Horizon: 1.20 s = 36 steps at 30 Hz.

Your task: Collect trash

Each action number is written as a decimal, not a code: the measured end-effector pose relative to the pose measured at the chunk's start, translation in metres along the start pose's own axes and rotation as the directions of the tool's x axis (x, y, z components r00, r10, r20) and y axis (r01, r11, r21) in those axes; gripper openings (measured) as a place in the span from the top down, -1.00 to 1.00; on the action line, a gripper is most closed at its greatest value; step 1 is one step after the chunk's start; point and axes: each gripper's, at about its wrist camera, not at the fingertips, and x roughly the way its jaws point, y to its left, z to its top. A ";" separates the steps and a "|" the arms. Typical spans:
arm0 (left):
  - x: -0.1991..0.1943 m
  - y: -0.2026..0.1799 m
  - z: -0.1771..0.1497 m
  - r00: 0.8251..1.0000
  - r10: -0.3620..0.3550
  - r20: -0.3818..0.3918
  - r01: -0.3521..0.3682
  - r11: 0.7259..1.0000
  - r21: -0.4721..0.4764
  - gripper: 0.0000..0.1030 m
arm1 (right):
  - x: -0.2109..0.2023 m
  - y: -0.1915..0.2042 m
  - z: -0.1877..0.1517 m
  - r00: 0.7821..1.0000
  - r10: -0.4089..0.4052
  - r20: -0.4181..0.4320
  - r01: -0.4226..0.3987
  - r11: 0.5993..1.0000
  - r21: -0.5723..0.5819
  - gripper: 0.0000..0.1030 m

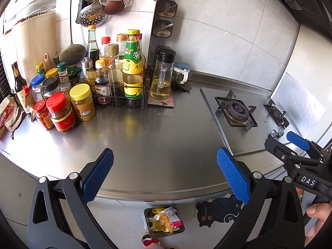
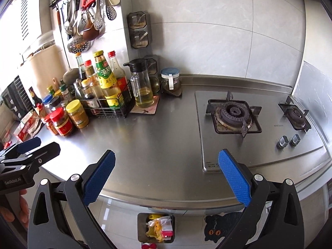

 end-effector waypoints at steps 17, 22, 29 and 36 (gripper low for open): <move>-0.001 0.005 0.010 1.000 0.006 0.006 -0.006 1.000 0.018 -0.84 | -0.002 0.005 0.013 1.000 -0.016 -0.001 0.016 1.000 0.008 -0.94; 0.001 0.007 0.010 1.000 0.006 0.002 -0.006 1.000 0.021 -0.84 | 0.000 0.005 0.014 1.000 -0.018 -0.006 0.018 1.000 0.009 -0.94; 0.000 0.007 0.010 1.000 0.004 0.001 -0.004 1.000 0.021 -0.84 | 0.001 0.005 0.014 1.000 -0.019 -0.008 0.019 1.000 0.009 -0.94; 0.000 0.007 0.012 1.000 0.003 -0.001 -0.003 1.000 0.029 -0.84 | 0.002 0.003 0.013 1.000 -0.027 -0.010 0.027 1.000 0.015 -0.94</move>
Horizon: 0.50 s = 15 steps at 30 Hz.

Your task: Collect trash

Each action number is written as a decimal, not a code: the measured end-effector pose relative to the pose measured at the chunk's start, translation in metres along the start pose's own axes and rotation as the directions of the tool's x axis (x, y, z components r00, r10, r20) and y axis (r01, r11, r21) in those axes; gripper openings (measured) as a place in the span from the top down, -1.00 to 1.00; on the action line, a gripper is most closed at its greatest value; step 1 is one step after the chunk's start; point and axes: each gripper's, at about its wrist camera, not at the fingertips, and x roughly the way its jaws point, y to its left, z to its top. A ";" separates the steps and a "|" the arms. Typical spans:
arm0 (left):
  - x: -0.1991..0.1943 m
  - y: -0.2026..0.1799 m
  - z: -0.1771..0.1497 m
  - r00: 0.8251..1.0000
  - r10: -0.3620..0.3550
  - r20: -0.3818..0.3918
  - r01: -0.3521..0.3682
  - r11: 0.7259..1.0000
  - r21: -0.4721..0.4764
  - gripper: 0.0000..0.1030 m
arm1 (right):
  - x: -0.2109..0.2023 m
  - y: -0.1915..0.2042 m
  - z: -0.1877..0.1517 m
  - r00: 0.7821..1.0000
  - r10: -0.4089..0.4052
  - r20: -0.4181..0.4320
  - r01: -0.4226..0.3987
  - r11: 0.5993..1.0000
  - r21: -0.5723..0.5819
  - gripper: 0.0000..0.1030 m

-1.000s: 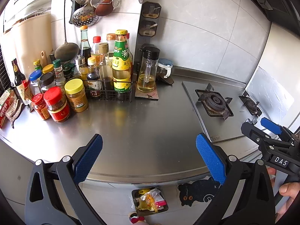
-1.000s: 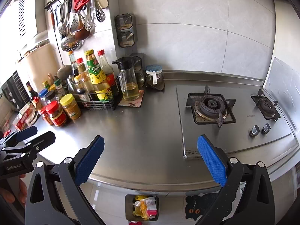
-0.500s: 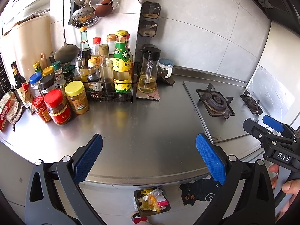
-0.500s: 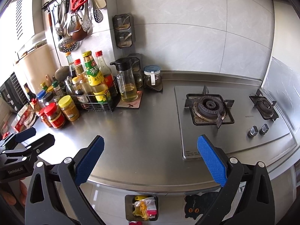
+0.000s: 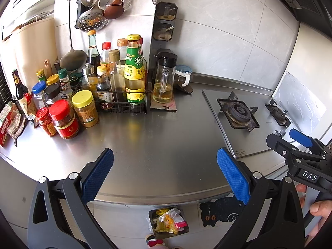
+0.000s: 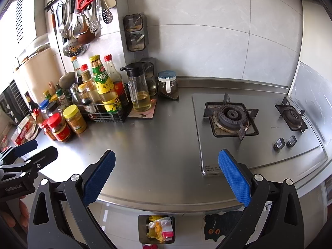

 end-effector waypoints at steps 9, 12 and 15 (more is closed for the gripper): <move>0.001 -0.004 0.001 1.000 -0.006 -0.003 0.006 1.000 0.010 -0.84 | 0.000 -0.002 -0.001 1.000 0.002 -0.003 -0.002 1.000 0.005 -0.94; 0.002 -0.004 0.001 1.000 -0.007 -0.006 0.007 1.000 0.010 -0.84 | 0.000 -0.003 -0.001 1.000 0.002 -0.003 -0.002 1.000 0.010 -0.94; 0.001 -0.004 0.001 1.000 -0.008 -0.005 0.008 1.000 0.010 -0.84 | 0.000 -0.004 -0.001 1.000 0.001 -0.002 -0.001 1.000 0.010 -0.94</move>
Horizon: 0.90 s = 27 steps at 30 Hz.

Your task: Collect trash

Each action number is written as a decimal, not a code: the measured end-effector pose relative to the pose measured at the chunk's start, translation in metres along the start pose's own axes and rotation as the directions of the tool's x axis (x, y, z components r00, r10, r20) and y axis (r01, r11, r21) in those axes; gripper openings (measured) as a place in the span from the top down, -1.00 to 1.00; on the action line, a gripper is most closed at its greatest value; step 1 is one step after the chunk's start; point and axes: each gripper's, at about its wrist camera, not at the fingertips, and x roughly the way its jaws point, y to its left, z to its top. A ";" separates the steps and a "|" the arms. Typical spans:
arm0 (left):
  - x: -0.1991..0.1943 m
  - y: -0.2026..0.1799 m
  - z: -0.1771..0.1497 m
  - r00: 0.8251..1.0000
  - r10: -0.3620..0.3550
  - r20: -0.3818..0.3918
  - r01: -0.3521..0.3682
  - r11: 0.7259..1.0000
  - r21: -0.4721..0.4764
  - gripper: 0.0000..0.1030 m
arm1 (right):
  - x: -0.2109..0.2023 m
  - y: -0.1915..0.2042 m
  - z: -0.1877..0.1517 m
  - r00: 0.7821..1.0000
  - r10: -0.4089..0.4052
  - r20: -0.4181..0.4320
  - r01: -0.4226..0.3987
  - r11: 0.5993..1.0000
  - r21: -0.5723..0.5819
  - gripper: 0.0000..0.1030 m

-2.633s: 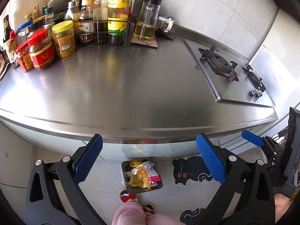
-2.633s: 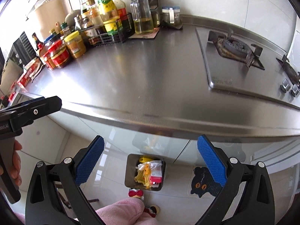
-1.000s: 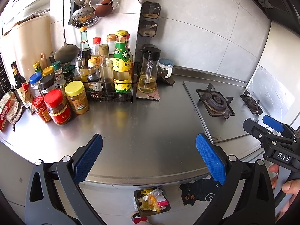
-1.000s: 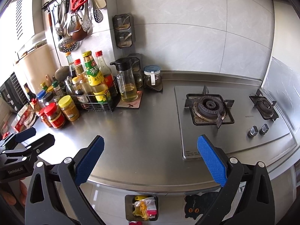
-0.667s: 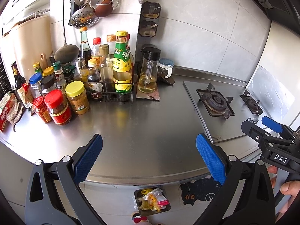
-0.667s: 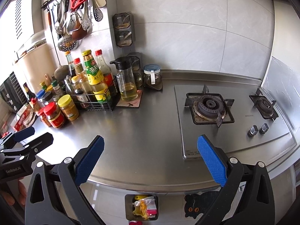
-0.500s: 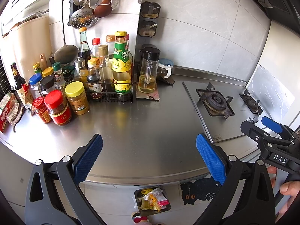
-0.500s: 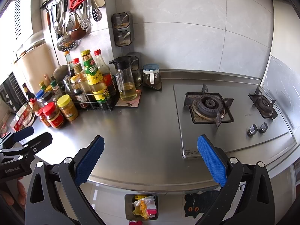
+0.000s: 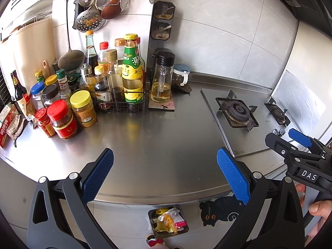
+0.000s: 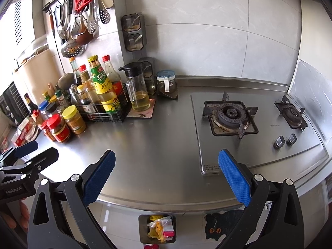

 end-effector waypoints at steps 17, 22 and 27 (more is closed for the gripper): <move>0.000 0.005 0.000 1.000 0.000 -0.007 0.000 1.000 -0.005 -0.84 | 0.000 0.003 0.001 1.000 0.014 -0.005 -0.014 1.000 0.003 -0.94; -0.001 0.008 -0.001 1.000 0.002 -0.005 -0.002 1.000 -0.008 -0.84 | 0.000 0.007 0.001 1.000 0.016 -0.006 -0.016 1.000 0.003 -0.94; -0.001 0.008 -0.001 1.000 0.004 -0.005 -0.004 1.000 -0.007 -0.84 | 0.000 0.007 0.000 1.000 0.017 -0.005 -0.017 1.000 0.005 -0.94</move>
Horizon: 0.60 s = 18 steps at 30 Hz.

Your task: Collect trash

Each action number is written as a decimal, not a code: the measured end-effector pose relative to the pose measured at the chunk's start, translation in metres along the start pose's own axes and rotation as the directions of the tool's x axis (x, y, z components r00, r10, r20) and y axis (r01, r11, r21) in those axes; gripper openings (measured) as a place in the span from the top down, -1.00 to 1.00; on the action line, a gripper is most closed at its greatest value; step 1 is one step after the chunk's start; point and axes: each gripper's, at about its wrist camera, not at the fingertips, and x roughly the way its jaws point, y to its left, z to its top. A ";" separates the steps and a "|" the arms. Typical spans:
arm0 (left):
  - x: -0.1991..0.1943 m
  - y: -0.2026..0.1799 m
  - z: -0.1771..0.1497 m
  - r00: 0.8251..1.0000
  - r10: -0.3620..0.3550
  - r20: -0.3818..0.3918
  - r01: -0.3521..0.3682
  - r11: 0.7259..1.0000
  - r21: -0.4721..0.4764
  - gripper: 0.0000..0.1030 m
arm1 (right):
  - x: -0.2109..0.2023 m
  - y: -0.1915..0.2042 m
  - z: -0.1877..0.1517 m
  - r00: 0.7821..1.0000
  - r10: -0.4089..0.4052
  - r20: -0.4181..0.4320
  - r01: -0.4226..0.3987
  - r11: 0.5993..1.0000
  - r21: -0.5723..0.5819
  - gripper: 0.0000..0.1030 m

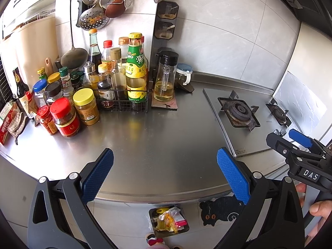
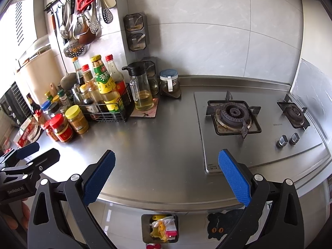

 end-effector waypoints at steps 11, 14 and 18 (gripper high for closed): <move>0.000 -0.001 -0.001 1.000 0.001 -0.002 -0.001 1.000 0.001 -0.84 | -0.001 -0.001 0.001 1.000 -0.004 0.002 0.003 1.000 0.005 -0.94; -0.001 -0.001 -0.001 1.000 0.002 -0.001 -0.002 1.000 0.005 -0.84 | -0.001 -0.003 0.001 1.000 -0.005 0.001 0.005 1.000 0.008 -0.94; -0.001 -0.002 -0.001 1.000 0.001 -0.002 -0.001 1.000 0.007 -0.84 | -0.002 -0.004 0.000 1.000 -0.007 0.001 0.007 1.000 0.010 -0.94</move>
